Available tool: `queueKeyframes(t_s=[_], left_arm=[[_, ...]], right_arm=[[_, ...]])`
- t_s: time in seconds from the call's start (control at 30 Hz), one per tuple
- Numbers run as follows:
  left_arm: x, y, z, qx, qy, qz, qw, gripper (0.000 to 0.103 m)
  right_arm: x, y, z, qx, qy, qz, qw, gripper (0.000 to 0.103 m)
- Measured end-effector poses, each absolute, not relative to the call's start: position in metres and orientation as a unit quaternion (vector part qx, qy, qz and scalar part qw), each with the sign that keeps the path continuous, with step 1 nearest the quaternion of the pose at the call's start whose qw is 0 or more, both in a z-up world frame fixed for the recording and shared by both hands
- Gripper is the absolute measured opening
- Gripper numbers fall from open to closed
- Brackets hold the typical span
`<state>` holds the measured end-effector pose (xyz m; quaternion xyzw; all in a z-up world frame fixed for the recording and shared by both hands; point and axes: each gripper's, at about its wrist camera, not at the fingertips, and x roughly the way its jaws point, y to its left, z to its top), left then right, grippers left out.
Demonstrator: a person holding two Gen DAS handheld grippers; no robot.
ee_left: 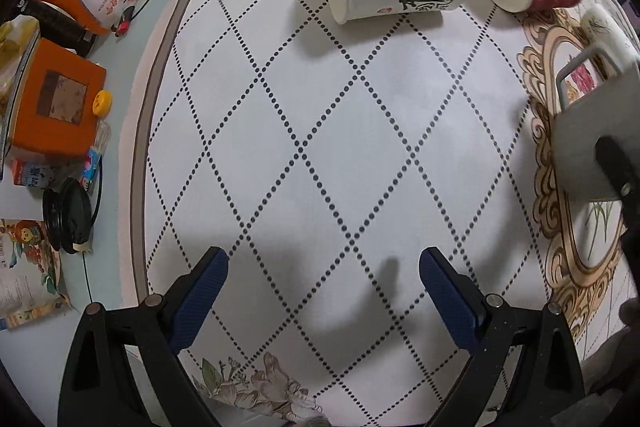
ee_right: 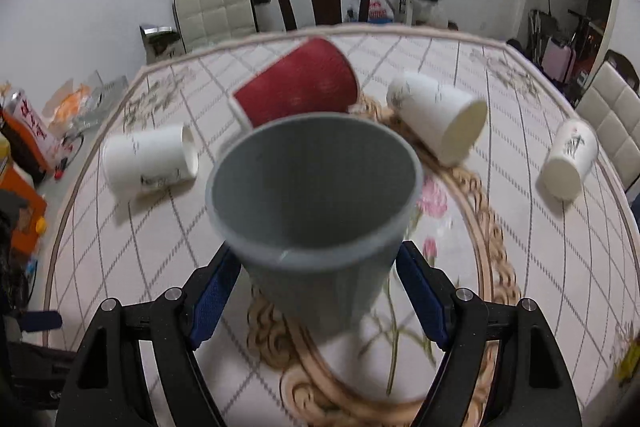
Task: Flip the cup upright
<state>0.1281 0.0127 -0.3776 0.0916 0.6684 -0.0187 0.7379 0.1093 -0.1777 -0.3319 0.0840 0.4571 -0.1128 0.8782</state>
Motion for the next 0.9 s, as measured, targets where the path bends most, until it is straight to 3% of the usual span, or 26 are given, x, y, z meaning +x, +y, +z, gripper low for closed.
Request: queueKeyframes(t_s=[0.13, 0.2, 0.43, 0.5, 0.9], left_arm=[[0.116, 0.015, -0.365, 0.101, 0.653, -0.023, 0.750, 0.098], [0.114, 0.018, -0.357, 0.107, 0.646, -0.024, 0.755, 0.098], [0.090, 0.010, -0.316, 0.102, 0.620, -0.026, 0.777, 0.098], [0.078, 0.005, -0.296, 0.099, 0.609, -0.027, 0.786, 0.098], [0.011, 0.001, -0.151, 0.071, 0.518, -0.027, 0.852, 0.098]], right_arm=[[0.092, -0.176, -0.336, 0.088, 0.478, -0.125, 0.865, 0.082], [0.084, -0.175, -0.333, 0.087, 0.481, -0.132, 0.862, 0.091], [0.053, -0.185, -0.302, 0.068, 0.498, -0.148, 0.852, 0.098], [0.042, -0.190, -0.286, 0.059, 0.499, -0.155, 0.851, 0.102], [-0.039, -0.212, -0.136, 0.038, 0.474, -0.151, 0.867, 0.103]])
